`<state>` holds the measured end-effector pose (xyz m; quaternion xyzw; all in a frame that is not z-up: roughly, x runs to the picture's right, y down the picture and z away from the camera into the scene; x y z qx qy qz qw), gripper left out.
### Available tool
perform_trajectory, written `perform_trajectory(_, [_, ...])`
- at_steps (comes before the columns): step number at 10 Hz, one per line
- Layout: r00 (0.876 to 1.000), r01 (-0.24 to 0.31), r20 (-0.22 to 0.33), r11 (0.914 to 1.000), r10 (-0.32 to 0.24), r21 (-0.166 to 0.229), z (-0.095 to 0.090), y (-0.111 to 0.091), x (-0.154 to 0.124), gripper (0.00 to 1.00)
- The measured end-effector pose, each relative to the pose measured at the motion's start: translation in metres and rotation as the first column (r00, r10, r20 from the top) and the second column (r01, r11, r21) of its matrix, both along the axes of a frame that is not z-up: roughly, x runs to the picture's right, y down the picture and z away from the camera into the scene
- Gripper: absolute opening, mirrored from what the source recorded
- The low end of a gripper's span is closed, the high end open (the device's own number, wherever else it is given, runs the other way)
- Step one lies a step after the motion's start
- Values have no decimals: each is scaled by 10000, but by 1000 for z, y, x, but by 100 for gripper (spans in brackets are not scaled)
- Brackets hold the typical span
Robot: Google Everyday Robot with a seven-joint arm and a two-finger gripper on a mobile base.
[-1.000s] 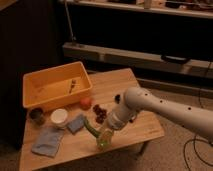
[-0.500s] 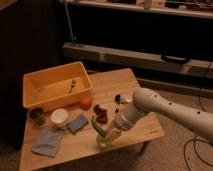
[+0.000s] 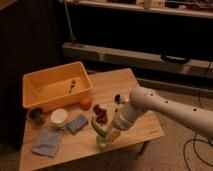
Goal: Place pepper in plastic cup
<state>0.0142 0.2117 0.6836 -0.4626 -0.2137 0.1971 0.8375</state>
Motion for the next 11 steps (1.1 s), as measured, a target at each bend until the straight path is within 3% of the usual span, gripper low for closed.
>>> perform_trajectory(2, [9999, 96, -32, 10000, -96, -12, 1, 2, 0, 74])
perform_trajectory(3, [9999, 113, -43, 9999, -113, -9, 1, 2, 0, 79])
perform_trajectory(11, [9999, 112, -84, 9997, -114, -198, 6, 5, 0, 80])
